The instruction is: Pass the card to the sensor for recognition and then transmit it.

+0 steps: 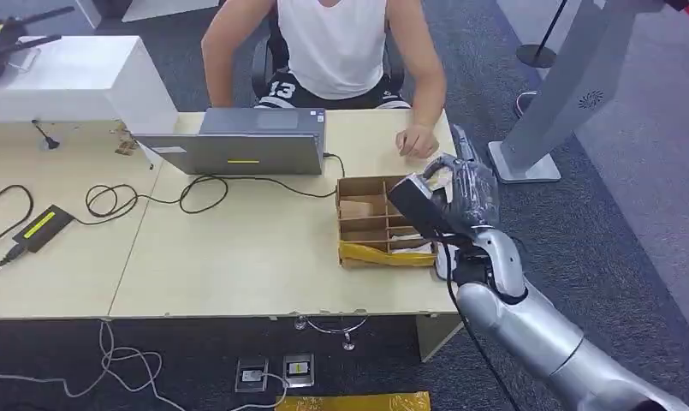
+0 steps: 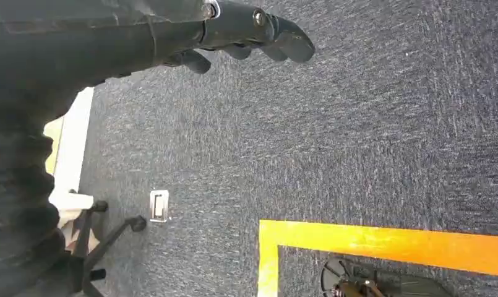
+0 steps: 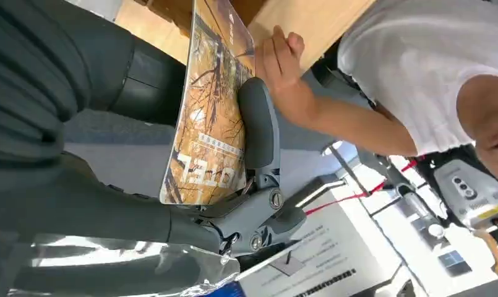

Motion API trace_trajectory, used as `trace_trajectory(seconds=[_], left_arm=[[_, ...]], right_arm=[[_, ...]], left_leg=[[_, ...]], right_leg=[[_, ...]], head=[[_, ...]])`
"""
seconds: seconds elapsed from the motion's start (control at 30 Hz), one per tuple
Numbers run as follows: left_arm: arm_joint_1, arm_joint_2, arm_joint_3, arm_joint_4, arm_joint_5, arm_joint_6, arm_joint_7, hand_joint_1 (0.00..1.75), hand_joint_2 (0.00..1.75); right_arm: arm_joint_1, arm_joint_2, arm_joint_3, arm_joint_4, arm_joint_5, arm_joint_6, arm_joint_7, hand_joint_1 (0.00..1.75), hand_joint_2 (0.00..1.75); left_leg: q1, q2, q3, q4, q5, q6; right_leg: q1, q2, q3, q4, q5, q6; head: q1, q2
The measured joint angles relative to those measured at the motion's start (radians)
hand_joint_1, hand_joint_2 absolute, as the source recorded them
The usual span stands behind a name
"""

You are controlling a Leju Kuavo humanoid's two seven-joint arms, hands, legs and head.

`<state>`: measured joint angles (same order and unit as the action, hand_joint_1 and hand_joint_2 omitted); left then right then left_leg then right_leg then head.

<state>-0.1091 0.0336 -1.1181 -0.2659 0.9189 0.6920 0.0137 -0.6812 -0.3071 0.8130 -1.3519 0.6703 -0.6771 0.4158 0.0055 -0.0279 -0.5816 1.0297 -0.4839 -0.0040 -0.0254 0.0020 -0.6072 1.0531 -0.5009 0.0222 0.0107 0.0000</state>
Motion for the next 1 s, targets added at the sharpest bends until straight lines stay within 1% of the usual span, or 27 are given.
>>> trace_trajectory(seconds=[0.1, 0.17, 0.33, 0.5, 0.6, 0.8, 0.87, 1.0], left_arm=[[0.0, -0.003, 0.002, 0.0, 0.003, 0.0, -0.014, 0.0, 1.75], [0.0, -0.007, 0.003, 0.0, 0.003, 0.0, -0.023, 0.0, 1.75], [0.0, -0.018, 0.008, 0.0, -0.01, 0.0, -0.024, 0.0, 1.75], [0.0, -0.019, 0.008, 0.0, -0.024, 0.0, -0.021, 0.0, 1.75], [0.0, -0.019, 0.008, 0.0, -0.027, 0.0, -0.02, 0.0, 1.75], [0.0, -0.019, 0.009, 0.0, -0.027, 0.0, -0.02, 0.0, 1.75], [0.0, -0.019, 0.009, 0.0, -0.027, 0.0, -0.02, 0.0, 1.75], [0.0, -0.019, 0.008, 0.0, -0.03, -0.001, -0.016, 0.0, 1.75]], right_arm=[[0.036, -0.016, -0.036, -0.026, -0.017, -0.015, 0.0, 1.75, 1.75], [0.074, -0.04, -0.072, -0.047, -0.028, -0.016, 0.001, 1.75, 1.75], [0.179, -0.085, -0.142, -0.084, -0.037, -0.018, 0.009, 1.75, 1.75], [0.255, -0.111, -0.193, -0.088, -0.045, -0.018, 0.041, 1.75, 1.75], [0.278, -0.121, -0.216, -0.088, -0.046, -0.018, 0.049, 1.75, 1.75], [0.298, -0.135, -0.253, -0.077, -0.021, -0.011, 0.137, 1.75, 1.75], [0.301, -0.138, -0.262, -0.068, -0.023, -0.008, 0.148, 1.75, 1.75], [0.304, -0.143, -0.263, -0.038, -0.025, 0.003, 0.148, 1.75, 1.75]], left_leg=[[0.0, 0.0, 0.0, 0.0, 0.0, 0.0], [0.0, -0.001, 0.0, 0.0, 0.0, 0.0], [0.0, 0.0, 0.0, 0.0, -0.001, 0.0], [0.0, 0.0, 0.0, 0.0, -0.001, 0.0], [0.0, 0.001, 0.0, 0.0, -0.001, 0.0], [0.0, 0.001, 0.0, 0.0, -0.001, 0.0], [0.0, 0.002, 0.0, 0.0, -0.001, 0.0], [0.0, 0.002, 0.0, 0.0, -0.001, 0.0]], right_leg=[[0.0, 0.0, 0.0, 0.0, 0.0, 0.0], [0.0, -0.001, 0.001, -0.001, 0.0, 0.0], [0.0, 0.0, 0.001, -0.003, 0.0, 0.001], [0.0, 0.0, 0.001, -0.003, 0.0, 0.001], [0.0, 0.0, 0.001, -0.003, 0.0, 0.001], [0.0, 0.0, 0.001, -0.003, 0.0, 0.001], [0.0, 0.0, 0.001, -0.003, 0.0, 0.001], [0.0, 0.0, 0.001, -0.003, 0.0, 0.001]], head=[[0.0, 0.0], [0.0, 0.0], [0.0, 0.0], [0.0, 0.0], [0.0, 0.0], [0.0, 0.0], [0.0, 0.0], [0.0, 0.0]])
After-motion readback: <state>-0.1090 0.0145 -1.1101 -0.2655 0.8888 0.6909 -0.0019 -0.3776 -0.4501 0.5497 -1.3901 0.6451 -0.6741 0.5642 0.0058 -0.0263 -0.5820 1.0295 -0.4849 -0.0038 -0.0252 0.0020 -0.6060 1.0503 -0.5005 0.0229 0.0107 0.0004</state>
